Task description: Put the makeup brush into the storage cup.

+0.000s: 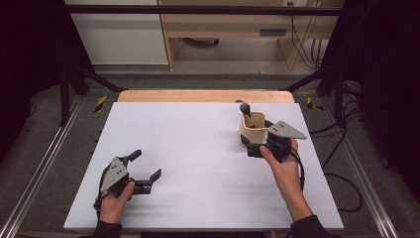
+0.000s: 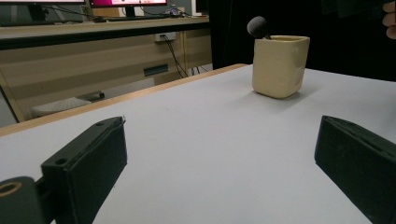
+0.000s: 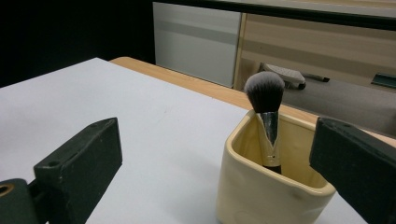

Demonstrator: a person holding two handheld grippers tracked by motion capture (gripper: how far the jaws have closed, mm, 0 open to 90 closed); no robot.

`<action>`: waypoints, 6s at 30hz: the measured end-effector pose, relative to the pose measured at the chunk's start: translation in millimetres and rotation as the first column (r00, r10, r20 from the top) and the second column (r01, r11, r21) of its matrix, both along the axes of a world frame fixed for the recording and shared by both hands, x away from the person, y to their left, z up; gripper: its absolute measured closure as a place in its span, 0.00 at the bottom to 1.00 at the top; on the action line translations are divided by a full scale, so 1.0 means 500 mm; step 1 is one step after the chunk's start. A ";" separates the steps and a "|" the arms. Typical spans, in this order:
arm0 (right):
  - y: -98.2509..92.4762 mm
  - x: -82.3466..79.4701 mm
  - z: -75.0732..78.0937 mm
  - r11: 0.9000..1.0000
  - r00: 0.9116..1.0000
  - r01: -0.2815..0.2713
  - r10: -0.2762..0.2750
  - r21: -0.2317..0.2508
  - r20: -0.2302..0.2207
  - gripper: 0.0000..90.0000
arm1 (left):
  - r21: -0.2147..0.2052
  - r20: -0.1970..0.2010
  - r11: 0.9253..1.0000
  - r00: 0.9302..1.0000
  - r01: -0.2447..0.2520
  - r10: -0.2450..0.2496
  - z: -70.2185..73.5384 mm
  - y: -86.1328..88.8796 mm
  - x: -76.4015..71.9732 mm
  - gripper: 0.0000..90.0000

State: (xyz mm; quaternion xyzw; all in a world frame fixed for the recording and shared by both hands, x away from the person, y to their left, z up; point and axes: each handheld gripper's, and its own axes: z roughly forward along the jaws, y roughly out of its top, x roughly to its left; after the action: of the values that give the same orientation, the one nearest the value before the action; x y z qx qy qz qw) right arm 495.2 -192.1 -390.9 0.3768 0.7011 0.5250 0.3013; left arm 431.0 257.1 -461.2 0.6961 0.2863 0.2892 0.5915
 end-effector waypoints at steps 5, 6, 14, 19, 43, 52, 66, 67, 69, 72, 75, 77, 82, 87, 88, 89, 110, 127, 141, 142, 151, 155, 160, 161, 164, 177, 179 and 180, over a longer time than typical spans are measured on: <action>-0.001 -0.006 -0.001 1.000 1.000 -0.004 0.004 0.001 -0.001 0.03 | -0.001 0.001 1.000 1.000 0.001 -0.001 0.000 0.000 0.000 0.02; -0.001 -0.008 -0.001 1.000 1.000 -0.003 0.003 0.003 -0.002 0.03 | -0.001 0.001 1.000 1.000 0.001 -0.001 0.000 0.000 0.000 0.02; -0.005 -0.013 -0.003 1.000 1.000 -0.007 0.007 0.005 -0.006 0.03 | -0.003 0.004 1.000 1.000 -0.002 0.002 0.001 0.002 0.000 0.02; -0.008 -0.017 -0.004 1.000 1.000 -0.008 0.008 0.001 -0.009 0.03 | 0.000 0.005 1.000 1.000 0.000 0.000 0.001 0.001 -0.001 0.02; -0.033 -0.039 0.002 1.000 1.000 -0.001 0.001 -0.004 0.003 0.03 | -0.005 0.006 1.000 1.000 -0.008 0.008 0.003 0.007 -0.001 0.02; -0.047 -0.052 0.009 1.000 1.000 0.008 -0.008 0.002 0.007 0.03 | -0.004 0.005 1.000 1.000 -0.006 0.006 0.003 0.006 -0.001 0.02; -0.062 -0.077 0.018 1.000 0.999 0.011 -0.010 -0.011 0.042 0.04 | 0.000 0.006 1.000 1.000 -0.001 0.001 0.003 0.007 -0.001 0.02; -0.064 -0.079 0.019 1.000 0.999 0.014 -0.013 -0.011 0.044 0.04 | 0.000 0.006 1.000 1.000 -0.001 0.001 0.003 0.007 -0.001 0.02; -0.067 -0.081 0.017 1.000 0.998 0.018 -0.018 -0.008 0.059 0.04 | 0.000 0.006 1.000 1.000 -0.001 0.001 0.003 0.007 -0.002 0.02; -0.071 -0.085 0.016 1.000 0.997 0.024 -0.024 -0.002 0.068 0.04 | 0.000 0.007 1.000 1.000 0.000 0.000 0.003 0.006 -0.002 0.02; -0.075 -0.088 0.015 1.000 0.997 0.027 -0.027 -0.004 0.075 0.04 | 0.000 0.008 1.000 1.000 0.000 0.000 0.004 0.006 -0.002 0.02; -0.079 -0.090 0.014 1.000 0.997 0.030 -0.030 -0.003 0.077 0.04 | -0.002 0.009 1.000 1.000 -0.001 0.001 0.004 0.006 -0.002 0.02; -0.089 -0.097 0.008 0.999 0.997 0.036 -0.035 -0.006 0.075 0.04 | -0.004 0.009 1.000 1.000 0.000 0.000 0.004 0.006 -0.003 0.02; -0.100 -0.106 0.000 0.999 0.996 0.040 -0.039 -0.006 0.076 0.04 | 0.000 0.010 1.000 1.000 0.002 -0.002 0.004 0.006 -0.003 0.02; -0.103 -0.108 -0.003 0.999 0.996 0.039 -0.039 -0.009 0.077 0.04 | 0.001 0.010 1.000 1.000 0.002 -0.002 0.004 0.006 -0.003 0.02; -0.104 -0.110 -0.005 0.999 0.996 0.043 -0.042 -0.006 0.075 0.04 | 0.001 0.010 1.000 1.000 0.002 -0.002 0.004 0.006 -0.003 0.02; -0.135 -0.134 -0.049 0.997 0.995 0.074 -0.075 0.023 0.063 0.05 | -0.004 0.012 1.000 1.000 0.003 -0.003 0.005 0.007 -0.004 0.02; -0.146 -0.151 -0.098 0.996 0.997 0.065 -0.067 0.053 0.024 0.05 | -0.003 0.013 1.000 1.000 -0.001 0.001 0.005 0.010 -0.004 0.02; -0.140 -0.149 -0.128 0.996 0.997 0.052 -0.056 0.066 0.057 0.04 | -0.002 0.013 1.000 1.000 0.003 -0.003 0.005 0.010 -0.005 0.01; -0.139 -0.148 -0.130 0.997 0.996 0.052 -0.056 0.064 0.062 0.04 | -0.001 0.014 1.000 1.000 0.004 -0.004 0.005 0.010 -0.005 0.01; -0.137 -0.142 -0.146 0.997 0.996 0.048 -0.052 0.066 0.070 0.04 | 0.002 0.018 1.000 1.000 0.005 -0.006 0.004 0.010 -0.005 0.01; -0.138 -0.141 -0.152 0.996 0.996 0.045 -0.050 0.071 0.073 0.04 | -0.002 0.018 1.000 1.000 0.005 -0.004 0.004 0.012 -0.006 0.01; -0.138 -0.140 -0.156 0.996 0.996 0.037 -0.044 0.078 0.083 0.04 | 0.012 0.032 1.000 0.999 -0.006 0.006 0.004 0.017 -0.006 0.01; -0.137 -0.140 -0.157 0.997 0.995 0.034 -0.040 0.075 0.086 0.04 | 0.013 0.036 1.000 0.999 -0.007 0.006 0.004 0.018 -0.007 0.01; -0.136 -0.140 -0.159 0.997 0.995 0.026 -0.033 0.073 0.091 0.04 | 0.017 0.040 1.000 0.999 -0.009 0.008 0.004 0.021 -0.010 0.02; -0.143 -0.143 -0.173 0.994 0.994 0.047 -0.056 0.094 0.094 0.04 | -0.025 0.037 0.999 0.999 -0.033 0.034 0.001 0.047 -0.021 0.01; -0.142 -0.141 -0.175 0.993 0.996 0.064 -0.071 0.095 0.062 0.04 | -0.036 0.035 0.999 0.999 -0.038 0.039 0.001 0.049 -0.021 0.01; -0.142 -0.140 -0.175 0.994 0.995 0.071 -0.077 0.087 0.058 0.04 | -0.039 0.035 0.998 0.999 -0.040 0.041 0.001 0.049 -0.020 0.01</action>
State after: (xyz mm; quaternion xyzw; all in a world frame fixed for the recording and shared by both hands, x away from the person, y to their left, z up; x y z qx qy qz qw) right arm 425.1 -263.0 -478.6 0.3985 0.6542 0.5541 0.3259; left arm 421.0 281.8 -460.9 0.6733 0.2951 0.3080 0.6039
